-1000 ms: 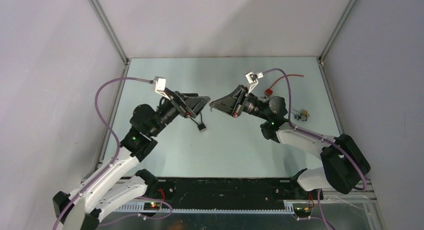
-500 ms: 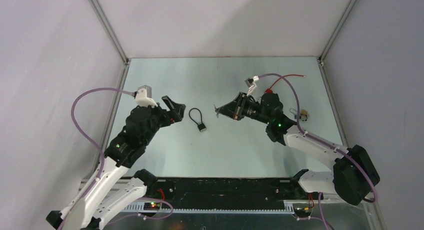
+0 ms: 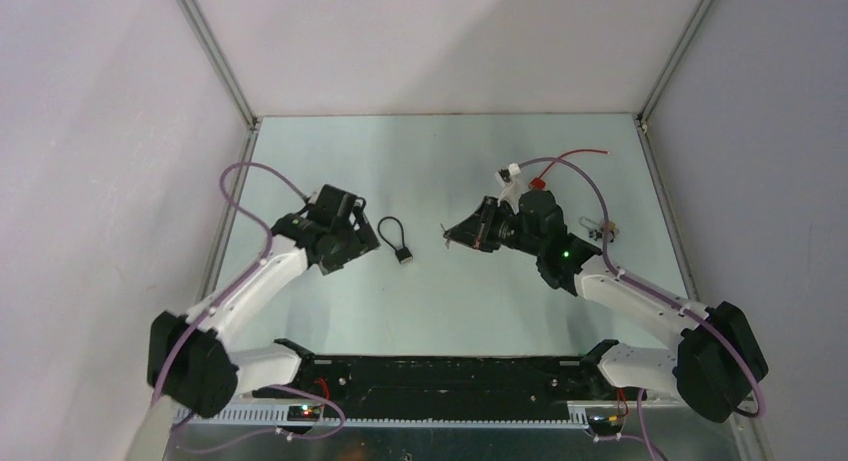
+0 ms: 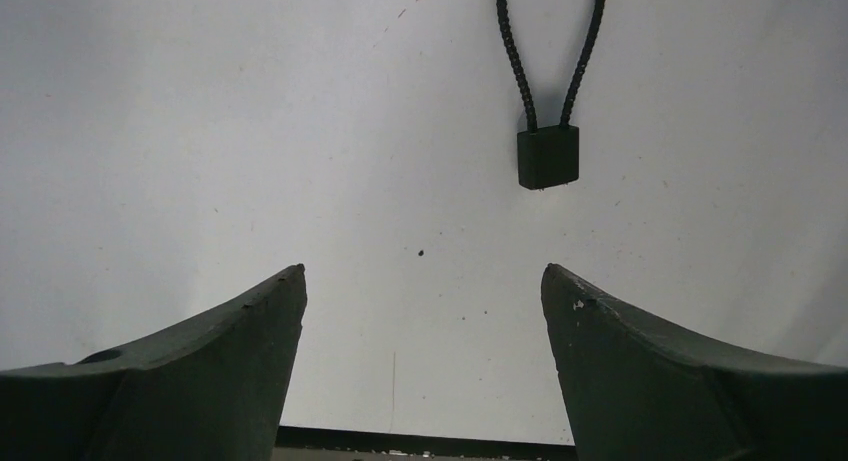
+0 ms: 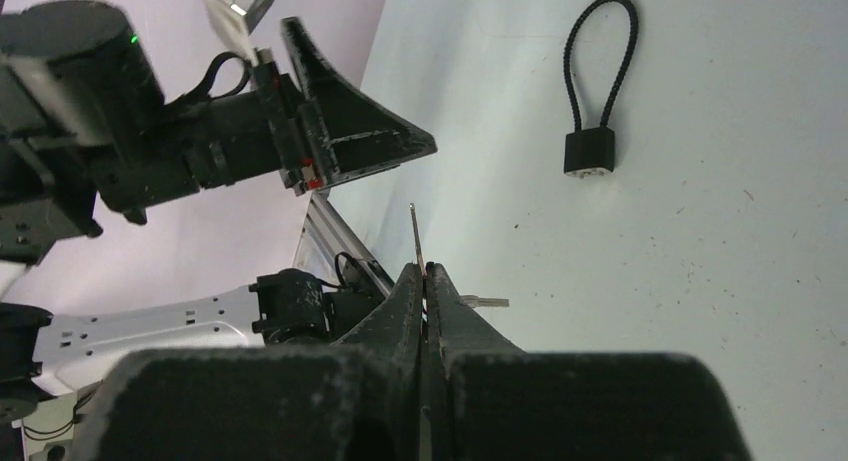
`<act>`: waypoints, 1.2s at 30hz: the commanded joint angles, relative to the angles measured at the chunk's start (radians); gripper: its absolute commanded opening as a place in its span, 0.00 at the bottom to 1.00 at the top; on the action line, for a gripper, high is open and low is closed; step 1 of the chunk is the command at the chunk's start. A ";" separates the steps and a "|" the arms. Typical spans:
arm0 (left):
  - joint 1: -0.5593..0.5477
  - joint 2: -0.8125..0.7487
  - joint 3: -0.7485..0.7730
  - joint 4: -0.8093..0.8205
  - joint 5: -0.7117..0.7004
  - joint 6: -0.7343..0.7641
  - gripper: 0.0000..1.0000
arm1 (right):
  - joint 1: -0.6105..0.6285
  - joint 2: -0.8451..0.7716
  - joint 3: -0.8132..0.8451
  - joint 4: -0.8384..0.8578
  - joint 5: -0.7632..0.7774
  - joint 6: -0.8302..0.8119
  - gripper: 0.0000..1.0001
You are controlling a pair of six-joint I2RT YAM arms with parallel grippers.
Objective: Unlock with the key
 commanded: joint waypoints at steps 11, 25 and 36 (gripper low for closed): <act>-0.013 0.405 0.317 -0.045 0.034 -0.009 0.91 | -0.045 -0.049 -0.072 0.044 -0.029 -0.031 0.00; -0.081 0.741 0.490 -0.047 0.073 -0.053 0.90 | -0.092 -0.039 -0.115 0.101 -0.058 -0.030 0.00; -0.094 0.822 0.497 -0.049 0.110 -0.106 0.85 | -0.124 -0.038 -0.134 0.108 -0.075 -0.034 0.00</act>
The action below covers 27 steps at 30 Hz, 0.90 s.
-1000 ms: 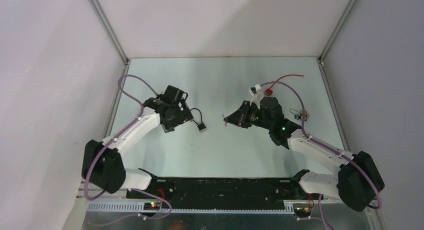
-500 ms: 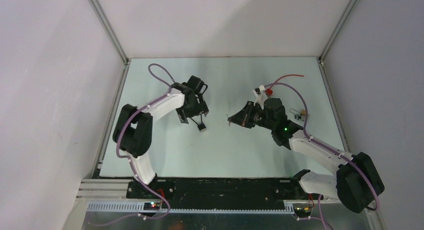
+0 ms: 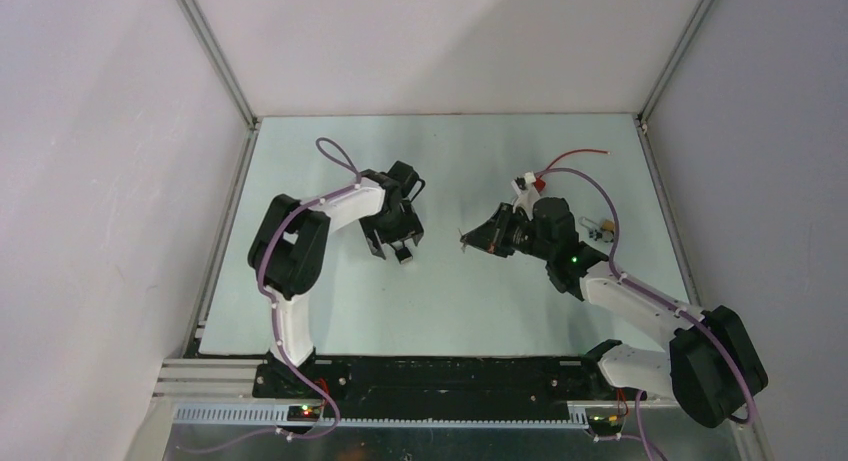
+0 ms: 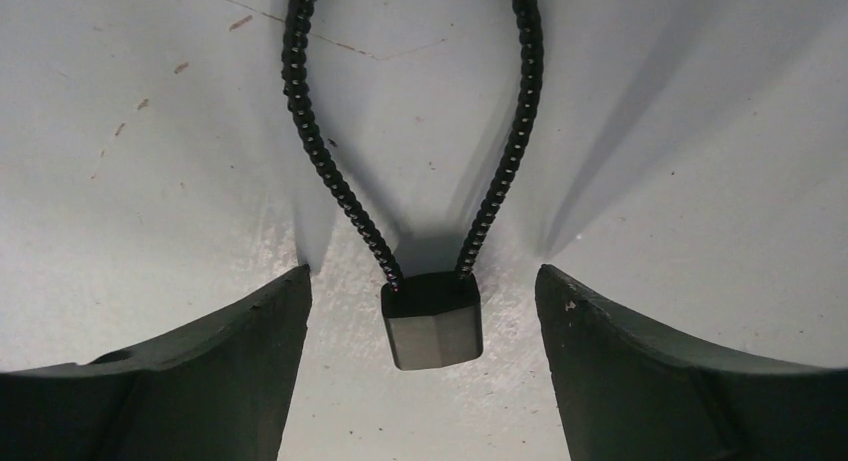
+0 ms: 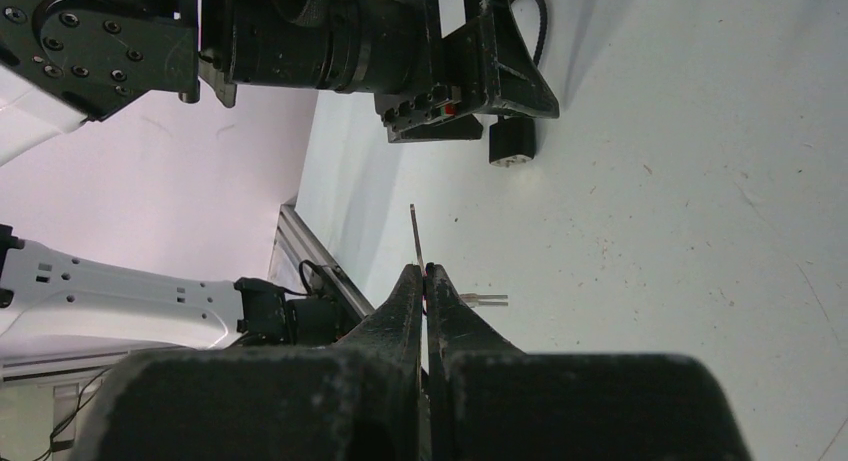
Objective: Unlock with the key
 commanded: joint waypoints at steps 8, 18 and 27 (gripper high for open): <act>-0.008 0.018 0.021 -0.015 -0.006 -0.077 0.79 | -0.016 -0.015 -0.018 0.066 -0.023 -0.012 0.00; -0.006 0.021 0.026 -0.035 -0.050 -0.077 0.74 | -0.012 -0.010 -0.021 0.079 -0.033 -0.013 0.00; -0.007 0.014 0.028 -0.035 -0.055 -0.079 0.64 | -0.006 -0.018 -0.022 0.067 -0.028 -0.017 0.00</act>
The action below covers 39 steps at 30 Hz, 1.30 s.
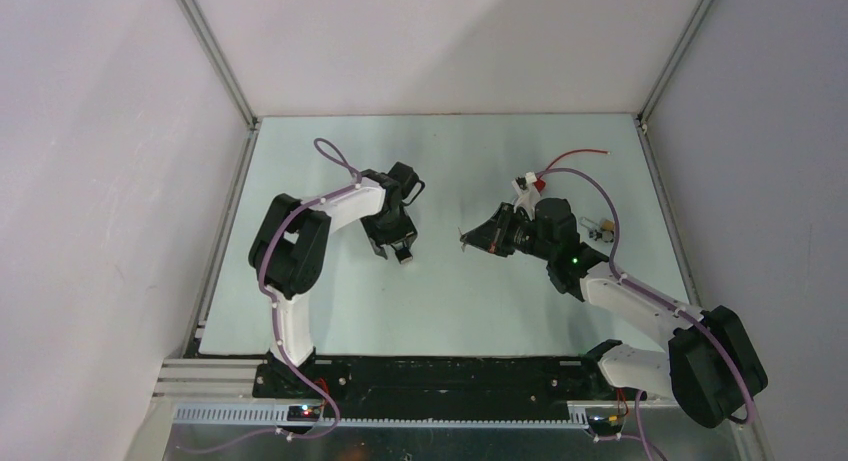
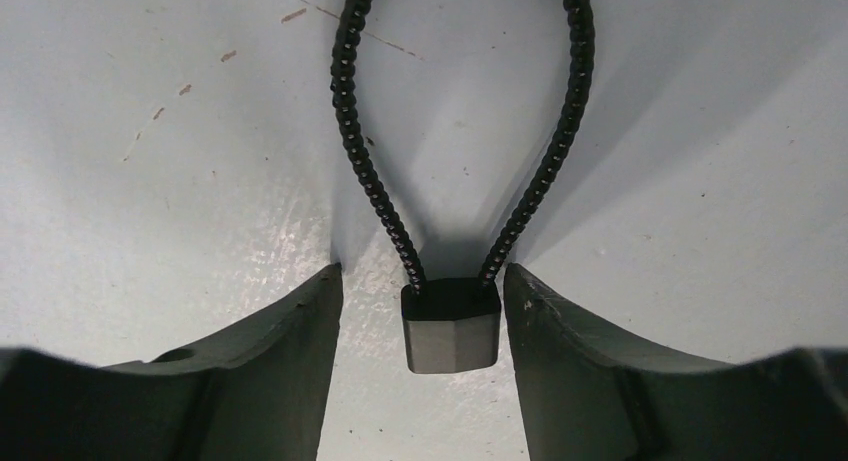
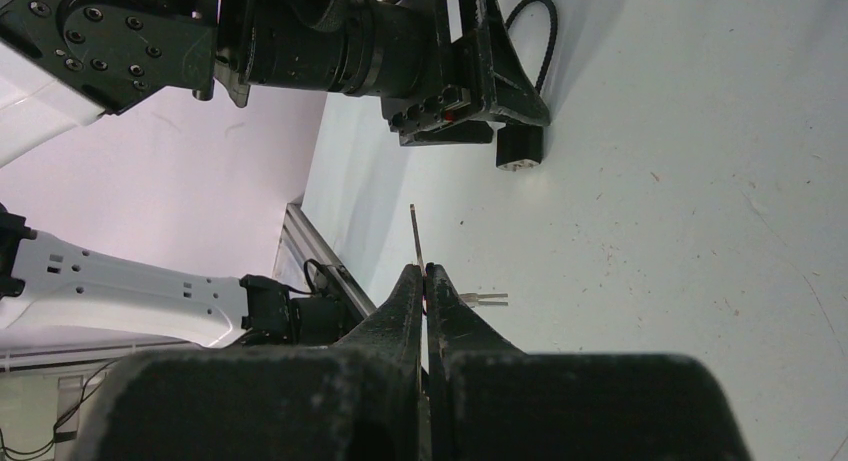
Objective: Unlock with the key
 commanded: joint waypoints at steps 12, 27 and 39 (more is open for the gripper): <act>-0.007 -0.010 0.019 -0.003 0.026 -0.039 0.59 | 0.015 -0.014 -0.005 0.032 0.007 -0.017 0.00; -0.007 -0.077 0.024 -0.002 0.039 -0.085 0.26 | 0.045 0.002 -0.004 0.079 0.036 -0.045 0.00; -0.005 -0.266 0.082 -0.004 0.026 -0.082 0.10 | 0.133 0.115 0.059 0.228 0.047 -0.049 0.00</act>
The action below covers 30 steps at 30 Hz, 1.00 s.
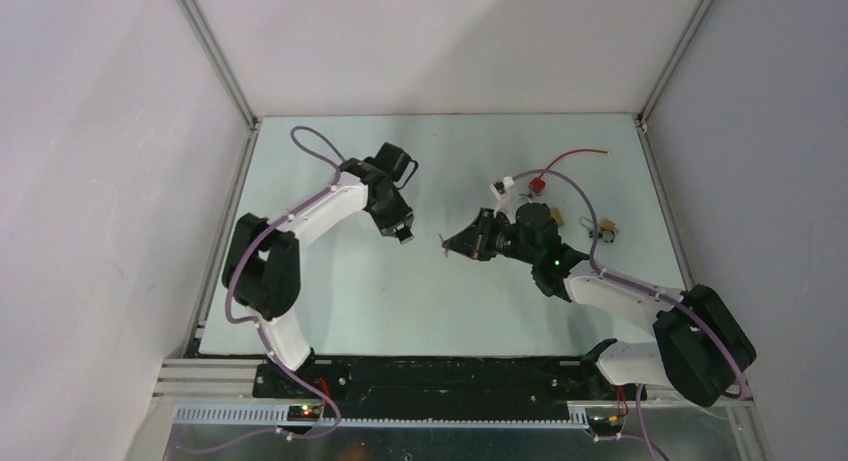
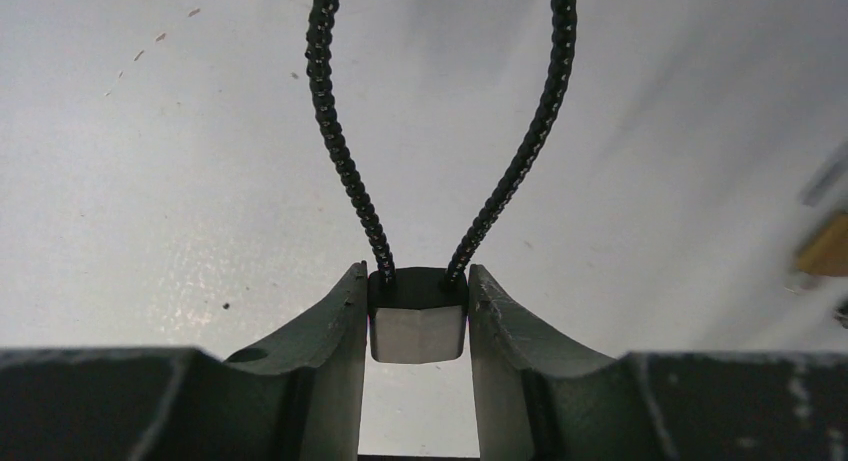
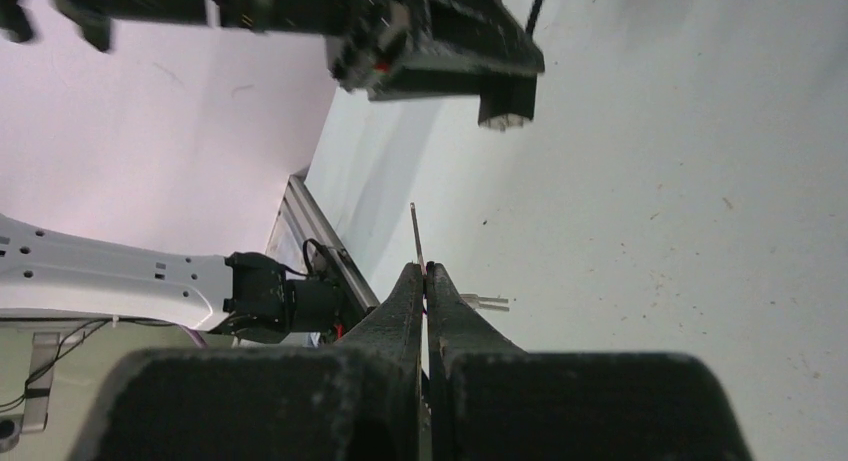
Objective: Unlock with the key
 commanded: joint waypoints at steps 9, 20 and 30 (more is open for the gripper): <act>0.000 -0.266 0.089 0.003 -0.003 -0.002 0.17 | 0.085 0.123 0.154 0.108 0.041 -0.022 0.00; 0.000 -0.351 0.057 -0.005 0.020 0.005 0.17 | 0.113 0.221 0.232 0.131 0.047 -0.002 0.00; -0.003 -0.360 0.050 -0.005 0.028 0.003 0.17 | 0.112 0.250 0.262 0.151 0.038 0.006 0.00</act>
